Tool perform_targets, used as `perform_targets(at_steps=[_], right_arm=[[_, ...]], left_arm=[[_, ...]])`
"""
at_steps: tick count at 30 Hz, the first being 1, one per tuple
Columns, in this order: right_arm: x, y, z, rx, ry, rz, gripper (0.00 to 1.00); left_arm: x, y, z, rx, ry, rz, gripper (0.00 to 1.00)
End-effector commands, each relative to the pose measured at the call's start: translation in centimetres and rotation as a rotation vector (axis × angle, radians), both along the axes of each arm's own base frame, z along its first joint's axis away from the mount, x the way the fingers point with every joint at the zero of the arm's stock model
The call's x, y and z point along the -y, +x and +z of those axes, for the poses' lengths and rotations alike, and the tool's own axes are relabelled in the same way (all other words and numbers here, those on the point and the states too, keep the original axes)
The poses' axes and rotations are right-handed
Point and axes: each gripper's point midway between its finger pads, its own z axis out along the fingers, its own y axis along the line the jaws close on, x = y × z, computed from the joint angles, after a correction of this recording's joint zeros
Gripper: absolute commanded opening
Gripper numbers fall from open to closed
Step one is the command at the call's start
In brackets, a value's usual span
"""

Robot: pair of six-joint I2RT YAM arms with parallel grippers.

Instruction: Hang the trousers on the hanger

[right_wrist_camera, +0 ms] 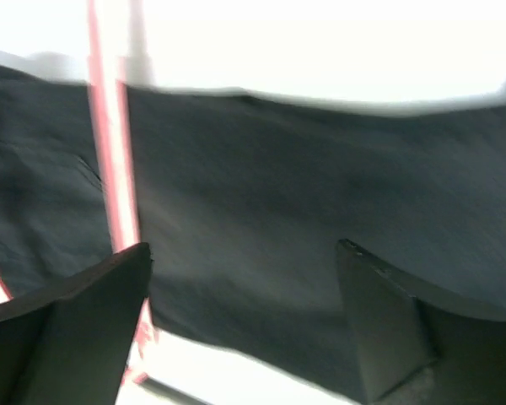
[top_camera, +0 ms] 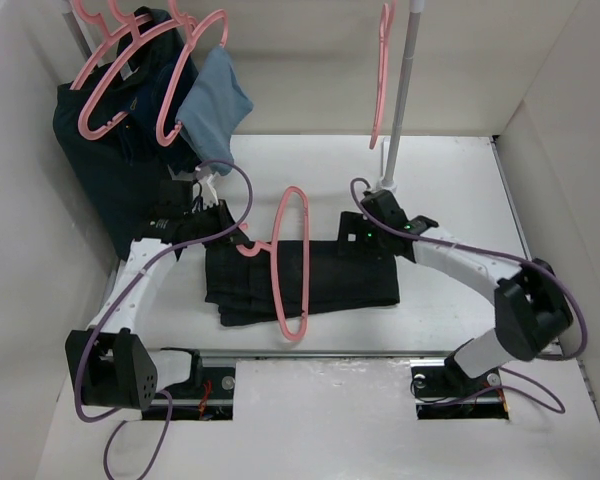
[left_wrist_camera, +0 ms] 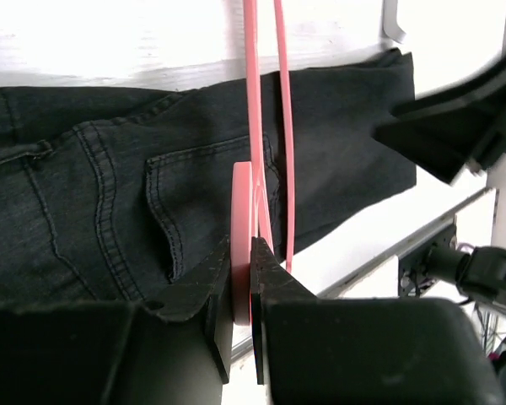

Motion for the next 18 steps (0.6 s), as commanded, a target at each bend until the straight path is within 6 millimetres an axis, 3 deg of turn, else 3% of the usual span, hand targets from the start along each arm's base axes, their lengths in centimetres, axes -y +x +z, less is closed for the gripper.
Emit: perform_targets(at_steps=[1, 3, 4, 7, 11, 15, 18], right_arm=[[6.0, -1.8, 2.2, 0.030, -0.117, -0.124, 0.97], [8.6, -2.5, 1.9, 0.019, -0.151, -0.213, 1.00], [10.5, -3.1, 1.0, -0.012, -0.175, -0.268, 1.00], [13.6, -4.8, -1.1, -0.084, -0.203, -0.352, 1.00], [13.8, -6.1, -4.1, -0.176, -0.170, -0.346, 1.00], [12.3, -4.8, -5.7, -0.227, -0.111, -0.301, 0.93], [10.7, -4.5, -6.2, -0.261, -0.056, -0.250, 0.67]], left_arm=[[-0.5, 1.1, 0.4, 0.039, 0.018, 0.052, 0.00], [-0.5, 1.1, 0.4, 0.039, 0.018, 0.052, 0.00], [-0.5, 1.1, 0.4, 0.039, 0.018, 0.052, 0.00], [-0.9, 1.1, -0.1, 0.032, 0.035, 0.066, 0.00], [-0.9, 1.1, -0.1, 0.032, 0.035, 0.066, 0.00], [-0.9, 1.0, 0.1, 0.046, 0.039, 0.061, 0.00], [-0.9, 1.0, 0.1, 0.046, 0.039, 0.061, 0.00]])
